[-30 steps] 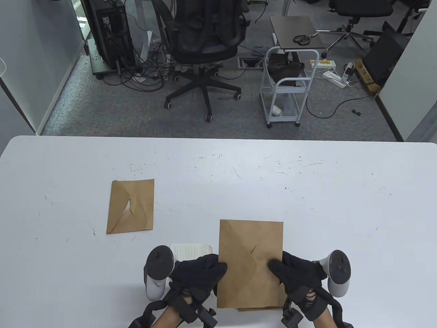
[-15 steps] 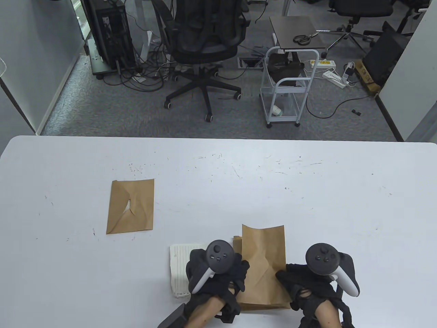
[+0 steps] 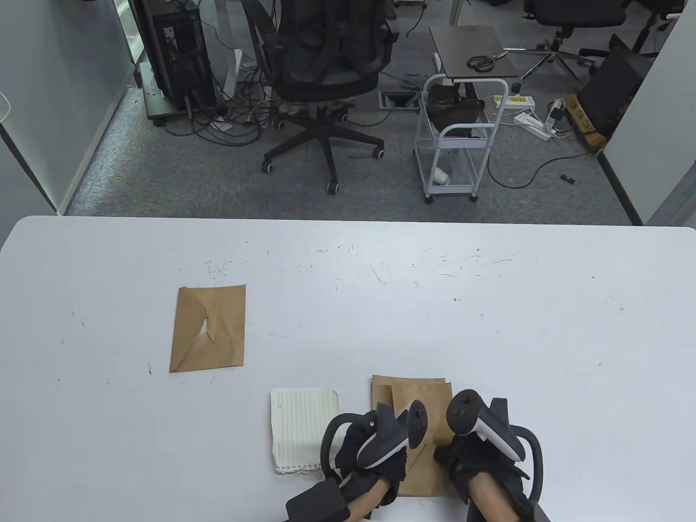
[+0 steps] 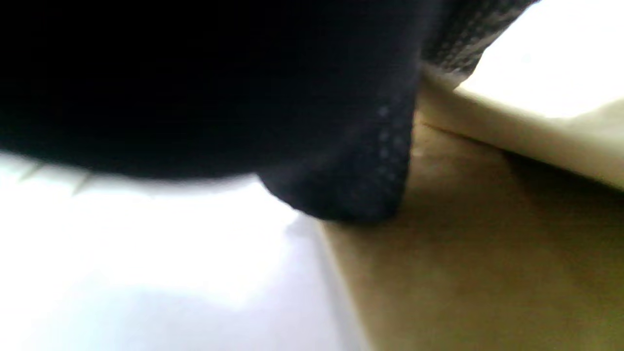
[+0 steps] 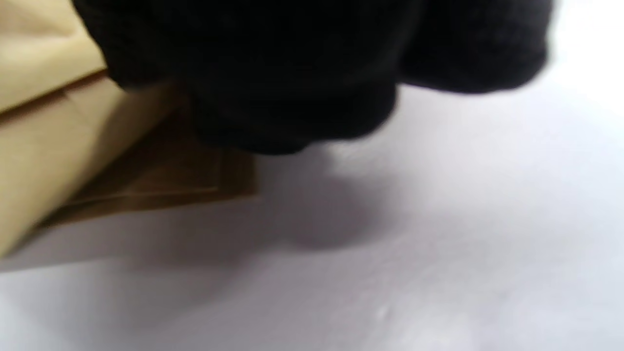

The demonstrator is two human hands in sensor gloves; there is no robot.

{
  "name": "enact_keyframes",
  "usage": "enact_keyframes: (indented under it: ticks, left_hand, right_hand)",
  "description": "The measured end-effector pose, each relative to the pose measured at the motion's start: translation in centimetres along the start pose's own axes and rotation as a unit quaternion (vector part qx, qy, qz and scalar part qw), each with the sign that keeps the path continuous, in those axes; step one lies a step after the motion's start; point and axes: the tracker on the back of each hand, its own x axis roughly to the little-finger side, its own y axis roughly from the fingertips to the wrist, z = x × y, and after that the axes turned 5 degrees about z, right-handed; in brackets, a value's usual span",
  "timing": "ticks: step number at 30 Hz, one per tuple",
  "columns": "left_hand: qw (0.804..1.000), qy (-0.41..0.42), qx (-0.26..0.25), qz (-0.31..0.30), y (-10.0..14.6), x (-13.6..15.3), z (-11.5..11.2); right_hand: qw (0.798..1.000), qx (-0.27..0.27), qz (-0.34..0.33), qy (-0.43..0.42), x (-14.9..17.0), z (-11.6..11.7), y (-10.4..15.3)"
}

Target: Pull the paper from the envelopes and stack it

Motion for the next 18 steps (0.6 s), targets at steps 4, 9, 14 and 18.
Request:
enact_keyframes:
  ticks: [4,9,14,18]
  left_hand:
    - [0.999,-0.045,-0.027,0.014,0.0,-0.1,-0.3]
    - [0.998,-0.046,-0.024,0.026,0.2,0.4,0.3]
    - [0.997,0.007,-0.076,0.002,1.6,1.7,2.2]
    - [0.989,0.023,-0.147,-0.017,3.5,4.7,4.9]
  right_hand:
    - [0.999,0.032,0.020,0.038,-0.6,-0.1,0.4]
    - [1.000,0.012,0.005,0.014,-0.4,-0.1,0.2]
    - [0.998,-0.030,-0.023,-0.045,0.7,0.1,-0.2]
    - [0.997,0.004,-0.023,-0.068,1.6,-1.2,0.7]
